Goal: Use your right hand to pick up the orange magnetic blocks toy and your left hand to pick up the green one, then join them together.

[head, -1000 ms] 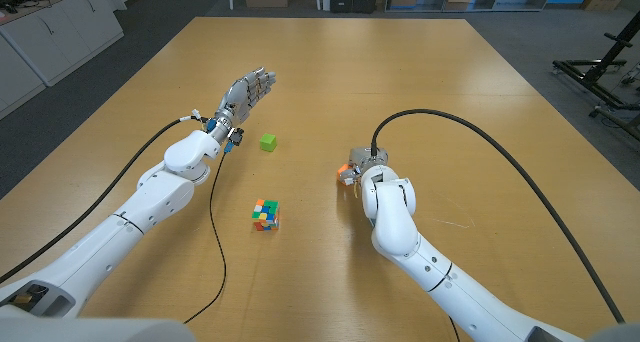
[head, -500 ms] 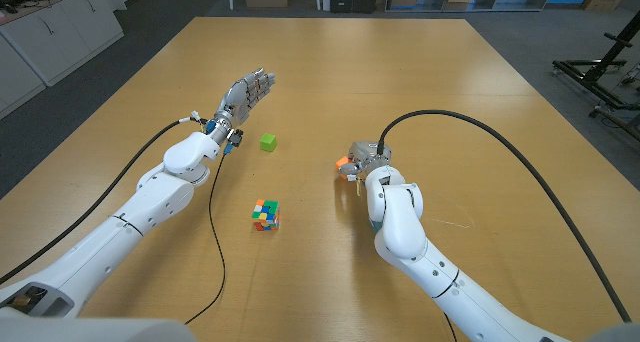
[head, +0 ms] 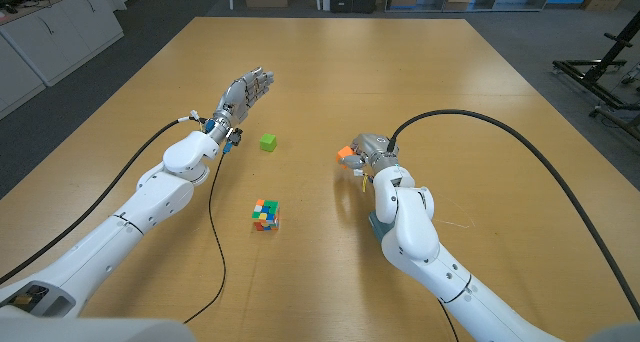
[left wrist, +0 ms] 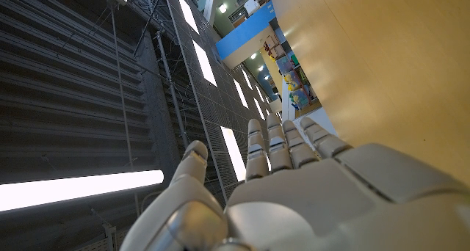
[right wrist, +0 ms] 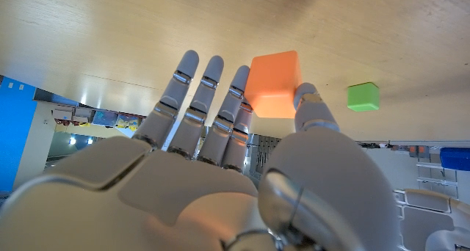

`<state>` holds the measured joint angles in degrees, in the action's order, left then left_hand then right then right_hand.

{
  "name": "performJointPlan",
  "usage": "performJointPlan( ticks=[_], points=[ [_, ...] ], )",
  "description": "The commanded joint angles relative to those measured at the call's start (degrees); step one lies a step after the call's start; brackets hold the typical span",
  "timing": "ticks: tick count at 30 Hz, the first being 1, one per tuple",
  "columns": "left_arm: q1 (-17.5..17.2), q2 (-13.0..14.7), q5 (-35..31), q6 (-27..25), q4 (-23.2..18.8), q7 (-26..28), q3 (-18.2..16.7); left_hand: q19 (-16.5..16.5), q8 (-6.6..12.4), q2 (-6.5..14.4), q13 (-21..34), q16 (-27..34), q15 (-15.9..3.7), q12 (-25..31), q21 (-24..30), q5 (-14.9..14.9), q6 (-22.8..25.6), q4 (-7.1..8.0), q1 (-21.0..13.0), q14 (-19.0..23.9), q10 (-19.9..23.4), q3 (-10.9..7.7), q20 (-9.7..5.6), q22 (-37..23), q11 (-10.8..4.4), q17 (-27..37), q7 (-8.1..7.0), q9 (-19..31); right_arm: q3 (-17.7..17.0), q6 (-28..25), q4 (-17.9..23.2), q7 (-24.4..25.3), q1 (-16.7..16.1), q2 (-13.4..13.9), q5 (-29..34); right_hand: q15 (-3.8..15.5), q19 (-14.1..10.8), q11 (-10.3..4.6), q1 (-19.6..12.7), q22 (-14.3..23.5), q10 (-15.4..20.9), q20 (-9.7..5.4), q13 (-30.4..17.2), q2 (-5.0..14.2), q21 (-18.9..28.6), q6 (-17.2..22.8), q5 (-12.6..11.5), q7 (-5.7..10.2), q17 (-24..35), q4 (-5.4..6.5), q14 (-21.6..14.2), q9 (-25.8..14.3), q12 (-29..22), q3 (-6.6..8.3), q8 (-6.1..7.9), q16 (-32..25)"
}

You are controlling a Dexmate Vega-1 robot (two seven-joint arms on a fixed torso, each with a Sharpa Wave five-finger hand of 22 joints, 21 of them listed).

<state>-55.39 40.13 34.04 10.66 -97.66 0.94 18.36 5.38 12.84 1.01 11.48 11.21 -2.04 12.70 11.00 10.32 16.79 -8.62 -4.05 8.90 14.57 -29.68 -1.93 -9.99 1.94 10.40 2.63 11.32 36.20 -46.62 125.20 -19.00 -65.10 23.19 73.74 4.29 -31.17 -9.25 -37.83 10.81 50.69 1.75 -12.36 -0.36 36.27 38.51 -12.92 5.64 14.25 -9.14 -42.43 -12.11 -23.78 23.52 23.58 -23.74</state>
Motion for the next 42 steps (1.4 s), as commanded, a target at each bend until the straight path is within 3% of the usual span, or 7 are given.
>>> performJointPlan(
  ticks=[1,8,15,19,27,32,42],
  points=[
    [1.1,-0.7,-0.2,0.3,1.2,-0.5,0.6,-0.2,-0.20,0.5,0.1,0.0,-0.05,-0.2,0.0,-0.3,0.4,-0.10,0.0,0.2,0.6,-0.38,-1.56,-0.1,0.00,0.2,-0.22,0.2,-3.2,0.7,3.0,10.7,-2.3,1.3,-11.0,4.65,-0.7,-3.44,-4.5,0.3,3.7,-0.02,-0.2,3.89,0.4,7.5,0.2,7.07,0.2,0.02,-0.4,-0.3,0.3,0.28,0.54,-0.2],
    [1.1,-1.6,-1.1,1.3,1.6,0.3,0.9,-0.1,-0.07,0.5,0.1,0.2,-0.35,0.0,0.1,-0.3,0.8,-0.20,-0.1,0.8,1.1,-0.45,-1.57,-0.1,0.10,0.2,-0.39,0.2,-6.2,3.7,4.3,19.4,-4.4,2.2,-20.0,4.44,-1.1,-3.43,-4.5,0.3,3.8,-0.03,-0.1,3.74,0.6,7.4,0.3,6.86,0.3,0.05,-0.6,-0.2,0.5,0.19,0.49,-0.2],
    [1.7,-3.7,-2.7,4.0,3.6,1.3,1.7,1.6,0.56,0.5,0.1,0.7,-0.91,0.6,0.6,-0.2,2.8,-0.44,-0.5,2.6,3.1,-0.68,-2.10,-0.1,-0.32,0.2,-0.68,0.2,-10.7,12.6,3.1,31.5,-7.8,2.7,-31.9,4.38,-2.4,-3.40,-4.6,0.3,4.2,-0.12,-0.2,3.80,1.2,7.6,0.4,6.52,0.4,0.21,-1.5,-0.2,0.6,0.11,0.62,-0.6],
    [1.9,-4.1,-3.3,4.3,4.3,1.5,2.2,1.7,0.66,0.5,0.1,0.8,-1.19,0.7,0.6,-0.2,3.1,-0.50,-0.6,3.0,3.4,-0.76,-2.22,-0.1,-0.45,0.1,-0.71,0.2,-12.7,17.1,1.8,35.6,-8.6,3.1,-38.2,4.38,-2.8,-3.39,-4.6,0.3,4.4,0.10,-0.3,3.69,1.4,7.9,0.5,6.46,0.5,0.22,-1.9,-0.2,0.7,0.03,0.76,-0.7],
    [2.3,-4.9,-6.8,6.4,6.2,3.7,2.6,2.1,0.92,0.5,0.1,1.1,-1.53,1.0,0.7,-0.2,4.0,-0.82,-1.3,4.5,4.6,-1.09,-2.24,-0.1,-0.77,0.1,-1.07,0.3,-13.2,20.8,0.2,40.1,-8.2,4.8,-44.4,4.34,-3.1,-3.36,-4.7,0.3,4.2,0.24,-0.2,3.67,1.5,7.6,0.6,6.18,0.6,0.28,-2.2,-0.2,0.9,-0.04,0.66,-0.8],
    [2.3,-5.6,-12.8,8.7,7.4,8.5,2.8,2.4,1.37,0.6,0.1,1.3,-2.27,1.2,0.6,0.0,5.2,-1.46,-2.8,5.8,5.8,-1.84,-2.18,0.0,-1.83,0.1,-1.86,0.3,-13.0,22.7,-1.2,42.7,-7.8,5.5,-47.3,4.23,-3.1,-3.35,-4.7,0.3,4.2,0.28,-0.2,3.70,1.5,7.7,0.7,6.15,0.6,0.32,-2.2,-0.2,0.9,-0.06,0.68,-0.8],
    [3.0,-6.1,-20.1,13.6,11.3,11.9,3.5,2.8,2.11,0.2,0.1,1.3,-3.48,1.4,0.4,0.2,6.7,-2.30,-6.4,7.2,7.5,-3.22,-2.09,0.0,-3.46,0.0,-2.91,0.3,-13.0,28.2,-4.5,47.9,-6.9,5.7,-53.4,4.56,-3.5,-3.34,-5.1,0.3,4.4,0.29,-0.2,3.91,1.7,8.0,0.8,5.81,0.7,0.21,-2.5,-0.2,1.1,0.14,0.85,-0.8]
  ],
)
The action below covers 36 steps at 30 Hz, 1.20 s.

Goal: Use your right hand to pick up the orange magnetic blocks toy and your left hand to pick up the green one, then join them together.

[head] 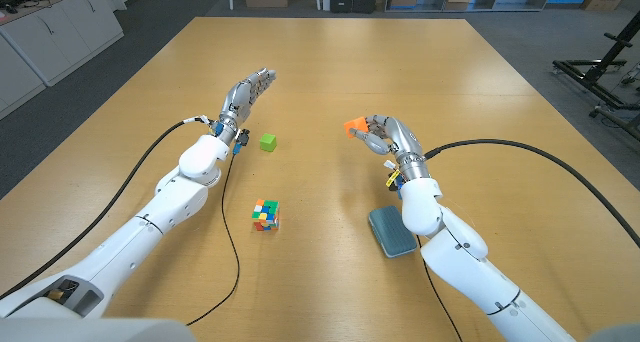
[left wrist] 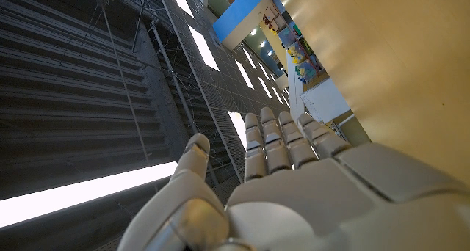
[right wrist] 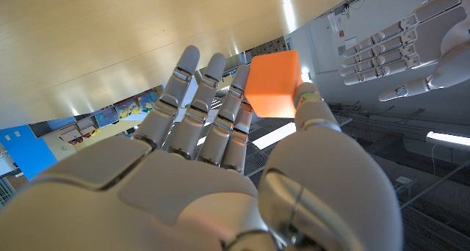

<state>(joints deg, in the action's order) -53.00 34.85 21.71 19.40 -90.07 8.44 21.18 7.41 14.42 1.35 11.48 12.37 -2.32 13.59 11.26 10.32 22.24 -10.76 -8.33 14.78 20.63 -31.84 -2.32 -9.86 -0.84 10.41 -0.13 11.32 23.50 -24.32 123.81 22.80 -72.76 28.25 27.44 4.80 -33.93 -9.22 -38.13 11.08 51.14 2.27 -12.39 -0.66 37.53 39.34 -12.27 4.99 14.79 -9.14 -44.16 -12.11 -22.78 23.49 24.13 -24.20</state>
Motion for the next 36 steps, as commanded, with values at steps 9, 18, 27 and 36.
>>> performJointPlan(
  ticks=[9,18,27,36],
  points=[
    [-1.7,-0.3,-13.7,4.9,2.2,10.7,-1.1,2.0,1.44,-1.0,0.2,0.2,-4.09,0.8,0.3,0.4,3.1,-0.37,-6.1,3.4,3.7,-2.45,-2.01,-0.1,-1.60,-0.1,-1.02,0.4,1.1,5.6,-3.8,7.4,2.1,1.4,-9.5,3.70,-0.4,-3.36,-5.0,0.1,4.1,-0.20,-0.1,4.20,0.4,7.1,0.3,6.30,0.2,0.18,-0.4,-0.2,0.3,0.16,0.29,-0.2],
    [-4.5,4.3,-19.8,-3.4,-4.5,14.0,-3.1,1.4,1.69,-1.8,0.2,-0.2,-4.32,0.6,-0.1,0.5,3.4,-0.50,-9.0,3.5,4.3,-3.37,-1.79,-0.1,-2.63,-0.1,-1.50,0.4,2.1,6.8,-5.2,7.8,3.4,2.1,-12.6,3.74,-0.1,-3.36,-5.0,0.1,4.2,-0.07,0.0,4.29,0.4,7.2,0.4,6.35,0.3,0.25,-0.5,-0.1,0.4,0.13,0.33,-0.3],
    [-7.4,9.3,-32.2,-18.4,-14.1,19.4,-4.0,0.5,1.46,-3.1,0.2,-0.8,-4.70,-0.1,-0.5,0.5,2.4,-0.48,-11.8,2.6,3.5,-3.99,-0.59,-0.1,-3.84,-0.1,-2.33,0.4,3.2,8.5,-6.8,9.7,4.6,1.9,-14.2,3.70,0.0,-3.36,-5.0,0.1,4.3,0.03,0.1,4.45,0.4,6.8,0.6,6.19,0.5,0.39,-0.7,-0.1,0.5,0.04,0.18,-0.4],
    [-8.6,11.8,-38.5,-29.2,-19.5,20.0,-3.6,0.6,1.31,-4.7,0.2,-1.1,-5.50,-0.6,-0.4,0.5,1.5,-0.57,-14.5,2.2,3.2,-4.43,-0.01,0.0,-5.03,-0.1,-3.33,0.5,4.3,7.6,-7.0,10.4,5.6,2.1,-14.8,3.84,0.0,-3.34,-5.1,0.1,4.1,0.12,0.1,4.41,0.4,6.4,0.7,6.08,0.5,0.35,-0.5,-0.1,0.8,0.02,0.03,-0.3]
  ],
)
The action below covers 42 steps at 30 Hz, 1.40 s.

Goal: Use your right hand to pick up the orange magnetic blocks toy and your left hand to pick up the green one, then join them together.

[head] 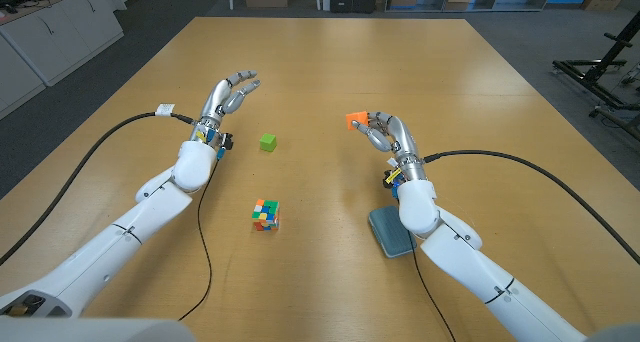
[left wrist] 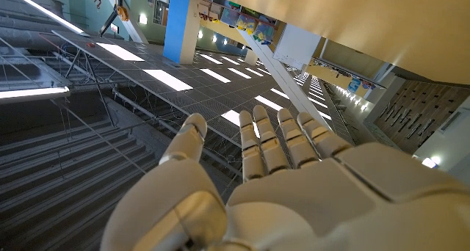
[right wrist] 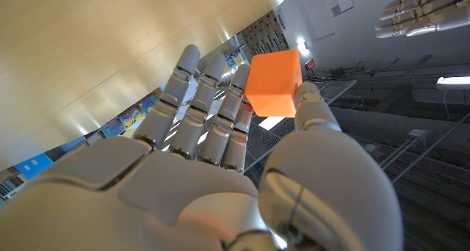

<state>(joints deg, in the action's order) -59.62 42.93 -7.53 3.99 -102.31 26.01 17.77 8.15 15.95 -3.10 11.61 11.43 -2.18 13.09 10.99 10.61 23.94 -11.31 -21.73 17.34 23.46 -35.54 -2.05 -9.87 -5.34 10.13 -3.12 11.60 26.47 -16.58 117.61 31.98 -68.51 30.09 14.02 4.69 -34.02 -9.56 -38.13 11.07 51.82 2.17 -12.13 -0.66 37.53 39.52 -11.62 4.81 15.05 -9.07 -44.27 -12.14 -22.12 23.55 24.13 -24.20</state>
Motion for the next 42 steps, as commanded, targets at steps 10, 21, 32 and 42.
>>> performJointPlan(
  ticks=[10,21,32,42],
  points=[
    [-1.2,7.5,-10.8,-22.7,-12.3,-4.0,0.6,0.7,0.47,-2.3,0.2,0.0,-6.76,-0.1,0.0,0.0,0.5,-0.07,-7.1,0.6,1.9,-2.08,0.41,0.1,-2.83,0.1,-1.56,0.2,1.7,-0.5,-0.9,2.0,1.6,0.6,-2.5,3.90,0.1,-2.98,-5.1,0.1,3.4,0.30,-0.1,4.38,0.4,6.3,0.2,6.25,0.3,0.32,-0.3,-0.1,0.2,-0.10,0.04,-0.2],
    [3.2,13.9,-13.3,-30.1,-16.5,-15.9,4.1,0.9,0.52,-3.9,0.2,-0.3,-6.88,-0.8,0.0,-0.2,-0.2,0.04,-12.2,0.5,1.6,-3.07,1.78,0.0,-4.16,0.1,-2.87,0.2,2.0,-0.3,-1.2,2.1,2.1,1.1,-3.9,3.92,0.3,-2.96,-5.2,0.1,3.3,0.32,-0.1,4.40,0.4,6.4,0.2,6.21,0.4,0.33,-0.2,-0.1,0.4,-0.11,0.09,-0.2],
    [6.0,17.3,-12.6,-32.2,-18.2,-22.8,5.4,0.9,0.64,-4.7,0.3,-0.5,-6.97,-0.8,-0.1,-0.3,-0.3,0.13,-14.5,0.1,1.8,-3.36,3.22,0.0,-4.77,0.1,-3.39,0.3,2.3,-0.6,-1.3,2.2,2.4,1.6,-4.6,3.60,0.4,-2.95,-5.2,0.2,3.3,0.30,-0.1,4.36,0.4,6.4,0.3,6.16,0.4,0.33,0.0,-0.1,0.5,-0.17,0.09,-0.1],
    [8.2,18.9,-11.6,-29.6,-16.4,-26.2,6.9,1.0,0.96,-5.2,0.3,-0.4,-7.76,-0.8,-0.1,-0.4,0.2,0.21,-16.7,0.1,2.4,-3.61,3.37,0.0,-4.72,0.1,-3.74,0.3,2.8,-1.3,-0.6,2.6,2.6,2.1,-4.5,3.64,0.5,-2.95,-5.3,0.2,3.4,0.47,-0.1,4.53,0.4,6.4,0.4,6.15,0.5,0.37,-0.2,-0.1,0.5,-0.17,0.10,-0.1]
  ],
)
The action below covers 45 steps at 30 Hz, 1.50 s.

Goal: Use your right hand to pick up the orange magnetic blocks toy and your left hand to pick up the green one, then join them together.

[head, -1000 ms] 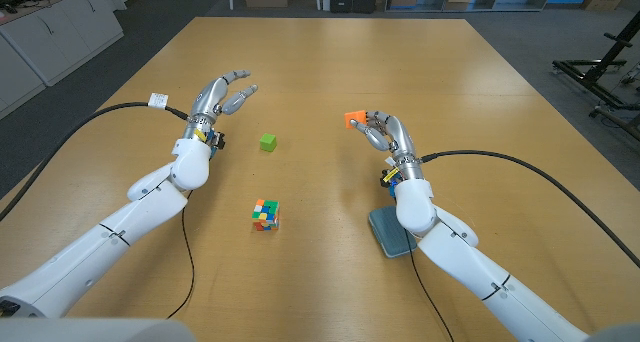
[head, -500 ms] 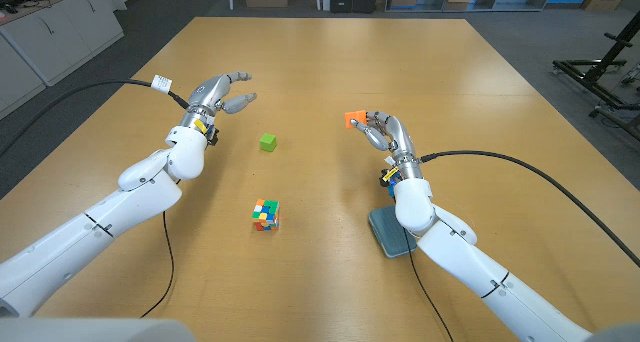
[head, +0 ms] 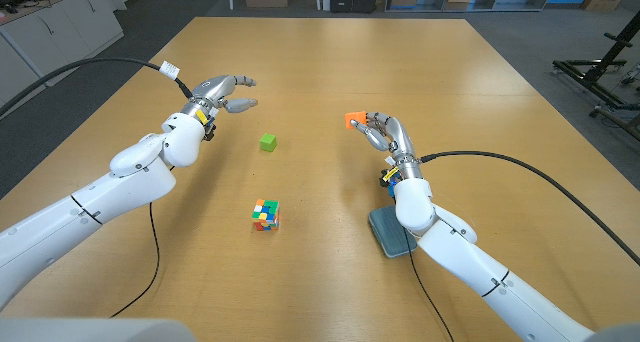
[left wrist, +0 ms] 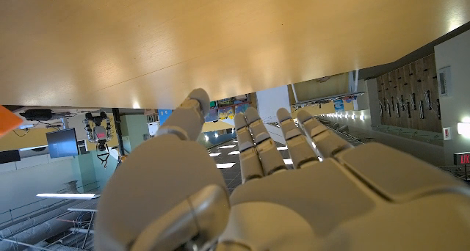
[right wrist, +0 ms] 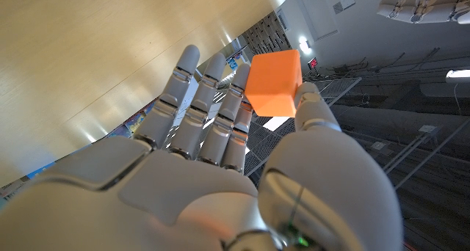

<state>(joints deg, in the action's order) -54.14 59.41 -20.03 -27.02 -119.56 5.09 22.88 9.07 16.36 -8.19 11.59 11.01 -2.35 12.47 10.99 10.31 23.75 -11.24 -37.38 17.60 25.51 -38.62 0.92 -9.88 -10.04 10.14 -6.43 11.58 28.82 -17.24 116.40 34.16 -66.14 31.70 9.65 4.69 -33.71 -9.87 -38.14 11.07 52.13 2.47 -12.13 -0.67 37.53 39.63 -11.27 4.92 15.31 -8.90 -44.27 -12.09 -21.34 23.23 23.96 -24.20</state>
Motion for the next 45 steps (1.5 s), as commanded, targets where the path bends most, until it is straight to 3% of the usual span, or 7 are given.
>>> performJointPlan(
  ticks=[1,14,25,45],
  points=[
    [3.2,2.7,0.6,1.7,1.0,-5.9,2.2,0.1,0.58,-0.2,0.3,0.0,-7.65,-0.3,-0.1,-0.1,0.4,0.16,-1.4,-0.2,0.2,-0.53,0.29,0.0,-0.52,0.0,-0.50,0.3,0.4,-0.7,0.7,0.4,0.2,0.5,-0.1,3.65,0.2,-2.64,-5.3,0.2,3.1,0.17,-0.1,4.53,0.4,6.3,0.0,6.04,0.3,0.21,-0.2,-0.1,-0.2,0.15,0.26,-0.1],
    [7.4,5.4,-1.8,4.2,2.3,-13.8,5.5,-0.7,-0.11,-1.1,0.4,-0.4,-7.96,-1.2,-0.3,-0.2,-1.9,0.40,-3.9,-1.6,-1.7,-0.20,0.21,0.0,-1.26,0.0,-1.18,0.4,0.3,-1.2,1.0,0.9,-0.1,0.8,-0.6,3.80,0.1,-2.63,-5.4,0.2,3.3,0.27,-0.2,4.60,0.5,6.4,0.1,6.00,0.3,0.22,-0.4,-0.1,-0.2,0.15,0.33,-0.2],
    [9.7,6.7,-2.2,8.2,4.8,-19.3,6.6,-1.5,-1.01,-2.3,0.5,-0.7,-8.10,-1.9,-0.4,-0.2,-5.1,0.74,-4.6,-3.6,-5.1,1.55,-0.02,0.0,-1.90,0.1,-2.76,0.4,0.6,-1.5,0.8,1.4,0.0,0.6,-0.6,3.89,0.0,-2.62,-5.5,0.2,3.4,0.32,-0.3,4.63,0.6,6.5,0.2,6.03,0.4,0.24,-0.4,-0.1,-0.2,0.12,0.37,-0.2],
    [12.8,5.5,-6.9,10.9,7.2,-26.2,9.7,-2.5,-1.94,-2.5,0.5,-0.6,-7.70,-2.3,-0.4,0.0,-8.8,0.84,-4.9,-5.4,-8.8,3.64,-0.11,0.0,-2.07,0.2,-3.36,0.4,1.1,-2.2,1.0,2.1,0.2,0.6,-0.3,3.96,0.0,-2.61,-5.7,0.2,3.5,0.32,-0.3,4.65,0.7,6.7,0.3,6.06,0.4,0.16,-0.3,-0.1,-0.1,0.14,0.45,0.0]
  ],
)
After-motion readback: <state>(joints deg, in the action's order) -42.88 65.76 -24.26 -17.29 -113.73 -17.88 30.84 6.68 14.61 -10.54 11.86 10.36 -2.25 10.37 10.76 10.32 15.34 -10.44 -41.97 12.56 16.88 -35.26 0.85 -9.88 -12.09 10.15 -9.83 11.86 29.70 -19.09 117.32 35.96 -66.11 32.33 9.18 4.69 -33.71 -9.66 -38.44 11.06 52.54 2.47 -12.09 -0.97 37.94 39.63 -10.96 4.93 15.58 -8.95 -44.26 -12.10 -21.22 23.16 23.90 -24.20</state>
